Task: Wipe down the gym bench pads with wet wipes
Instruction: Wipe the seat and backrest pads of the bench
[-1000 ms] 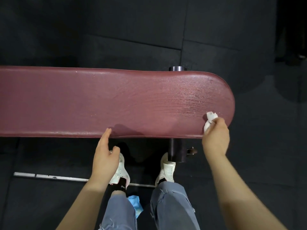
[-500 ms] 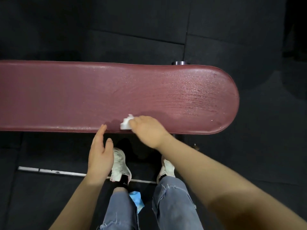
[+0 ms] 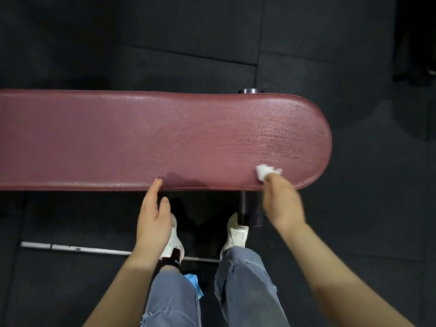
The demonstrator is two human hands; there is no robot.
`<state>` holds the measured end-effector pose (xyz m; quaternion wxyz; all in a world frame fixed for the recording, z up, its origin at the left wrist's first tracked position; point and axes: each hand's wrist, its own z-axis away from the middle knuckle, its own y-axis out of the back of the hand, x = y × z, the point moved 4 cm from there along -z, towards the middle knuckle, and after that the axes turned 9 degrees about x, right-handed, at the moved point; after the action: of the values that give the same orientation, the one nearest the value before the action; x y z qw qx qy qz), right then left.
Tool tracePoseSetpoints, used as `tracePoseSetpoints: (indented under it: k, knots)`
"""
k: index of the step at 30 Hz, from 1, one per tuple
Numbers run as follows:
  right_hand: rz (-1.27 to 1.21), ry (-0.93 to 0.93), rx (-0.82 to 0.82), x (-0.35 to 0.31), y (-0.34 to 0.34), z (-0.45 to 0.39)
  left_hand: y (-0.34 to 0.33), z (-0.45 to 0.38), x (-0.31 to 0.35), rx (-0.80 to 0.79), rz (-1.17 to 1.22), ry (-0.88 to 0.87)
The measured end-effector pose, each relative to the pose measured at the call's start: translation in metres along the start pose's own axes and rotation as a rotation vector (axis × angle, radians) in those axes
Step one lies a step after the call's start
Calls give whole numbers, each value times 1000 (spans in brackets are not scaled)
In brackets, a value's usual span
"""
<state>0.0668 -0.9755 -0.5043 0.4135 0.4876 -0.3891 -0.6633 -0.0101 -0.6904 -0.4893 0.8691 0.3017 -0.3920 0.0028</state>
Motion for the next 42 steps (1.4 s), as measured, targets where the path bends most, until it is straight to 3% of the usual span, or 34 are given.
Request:
tracePoseSetpoints:
  k: [5,9,11,14,18,21,25,28,33,37,42]
  knots:
    - [-187,403,-307,-131,-68,26,9,-2,-3,54,26,-1]
    - [-31,764,-412,-174,-89,36,19,-7,-8,95,-1,-24]
    - [31,970,-378,-171,-86,34,20,-6,-10,90,-15,-21]
    - [-29,1059,-210,-143,-70,17,16,-4,-9,79,-30,-23]
    - [54,1009,-146,-81,-28,-1,5,-1,-3,28,-37,-26]
    - [178,868,-148,-25,5,-14,-2,1,2,-5,-39,-37]
    - [284,407,-91,56,50,-36,-6,0,7,-10,-42,-35]
    - [324,180,-17,88,64,-40,-7,-3,11,-25,-45,-47]
    - [28,-242,118,71,61,-30,1,-10,13,-58,-42,-33]
    - [-142,-68,52,1,28,-11,11,-19,12,-54,-41,-31]
    - [-63,427,-292,-119,-45,10,30,-36,5,-9,-34,-6]
